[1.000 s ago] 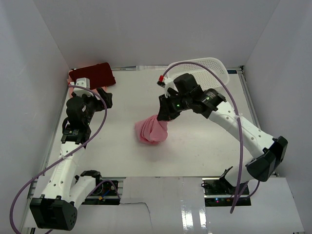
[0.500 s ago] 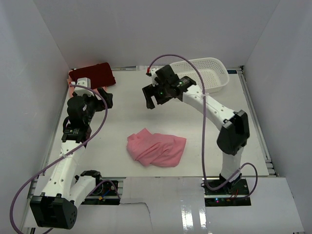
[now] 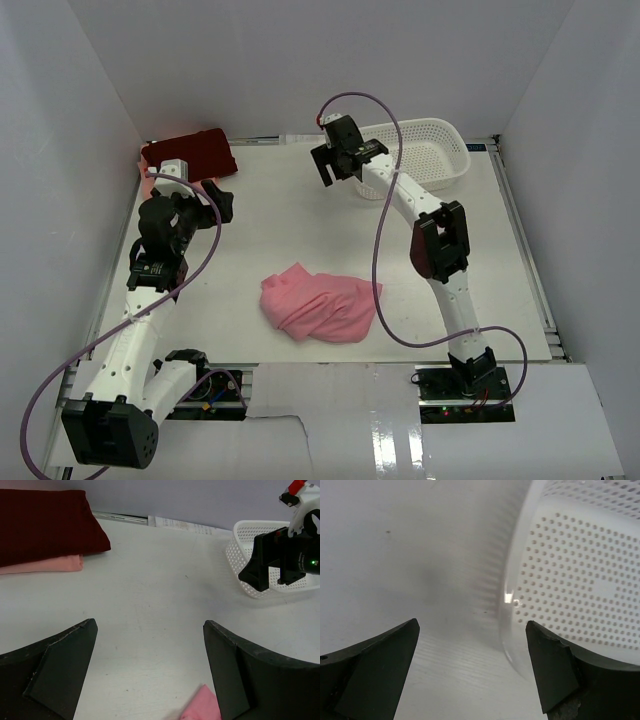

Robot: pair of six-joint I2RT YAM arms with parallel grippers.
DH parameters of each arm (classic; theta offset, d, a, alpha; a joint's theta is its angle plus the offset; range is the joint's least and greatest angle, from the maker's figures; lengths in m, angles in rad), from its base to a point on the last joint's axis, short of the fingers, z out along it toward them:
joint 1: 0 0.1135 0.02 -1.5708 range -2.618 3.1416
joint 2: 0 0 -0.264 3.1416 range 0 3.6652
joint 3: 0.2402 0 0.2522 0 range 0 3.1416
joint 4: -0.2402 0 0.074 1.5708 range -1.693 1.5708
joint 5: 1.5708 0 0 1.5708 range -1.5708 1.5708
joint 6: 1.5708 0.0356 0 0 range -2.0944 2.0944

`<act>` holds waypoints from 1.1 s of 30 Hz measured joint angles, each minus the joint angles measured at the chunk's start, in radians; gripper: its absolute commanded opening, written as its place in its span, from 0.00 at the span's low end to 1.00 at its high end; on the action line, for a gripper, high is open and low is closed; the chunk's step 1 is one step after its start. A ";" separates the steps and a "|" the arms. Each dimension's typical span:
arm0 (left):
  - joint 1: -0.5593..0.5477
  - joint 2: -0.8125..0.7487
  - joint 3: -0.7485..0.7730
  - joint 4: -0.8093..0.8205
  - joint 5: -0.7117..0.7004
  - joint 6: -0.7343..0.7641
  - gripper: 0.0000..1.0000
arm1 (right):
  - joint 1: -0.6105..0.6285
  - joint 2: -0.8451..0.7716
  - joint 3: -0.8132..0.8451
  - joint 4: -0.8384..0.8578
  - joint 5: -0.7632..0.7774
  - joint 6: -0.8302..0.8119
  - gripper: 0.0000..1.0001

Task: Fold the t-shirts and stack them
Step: Flatten out the tshirt

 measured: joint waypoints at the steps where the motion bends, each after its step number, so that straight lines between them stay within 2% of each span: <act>1: 0.000 0.000 0.000 0.000 0.001 0.000 0.98 | -0.009 0.000 0.000 0.013 0.018 -0.009 0.94; 6: 0.000 0.002 0.000 0.000 0.011 0.000 0.98 | -0.051 0.000 -0.018 0.052 0.063 -0.048 0.93; 12: 0.000 0.006 0.000 0.000 0.012 0.000 0.98 | -0.085 0.035 -0.018 0.060 0.056 -0.053 0.84; 15: 0.000 0.008 0.000 0.000 0.012 0.000 0.98 | -0.087 0.059 -0.022 0.060 0.040 -0.055 0.69; 17: 0.000 0.011 0.000 0.000 0.013 0.000 0.98 | -0.085 0.063 -0.031 0.056 0.027 -0.058 0.54; 19: 0.000 0.014 0.000 0.000 0.015 0.000 0.98 | -0.085 0.064 -0.033 0.050 0.021 -0.057 0.48; 22: 0.000 0.014 0.000 0.000 0.016 0.000 0.98 | -0.082 0.064 -0.033 0.050 0.015 -0.057 0.28; 23: 0.000 0.014 0.000 0.000 0.016 0.000 0.98 | -0.080 0.064 -0.033 0.047 0.011 -0.053 0.17; 33: 0.000 0.014 0.000 0.000 0.020 0.000 0.98 | -0.088 -0.010 -0.129 -0.024 0.058 0.029 0.08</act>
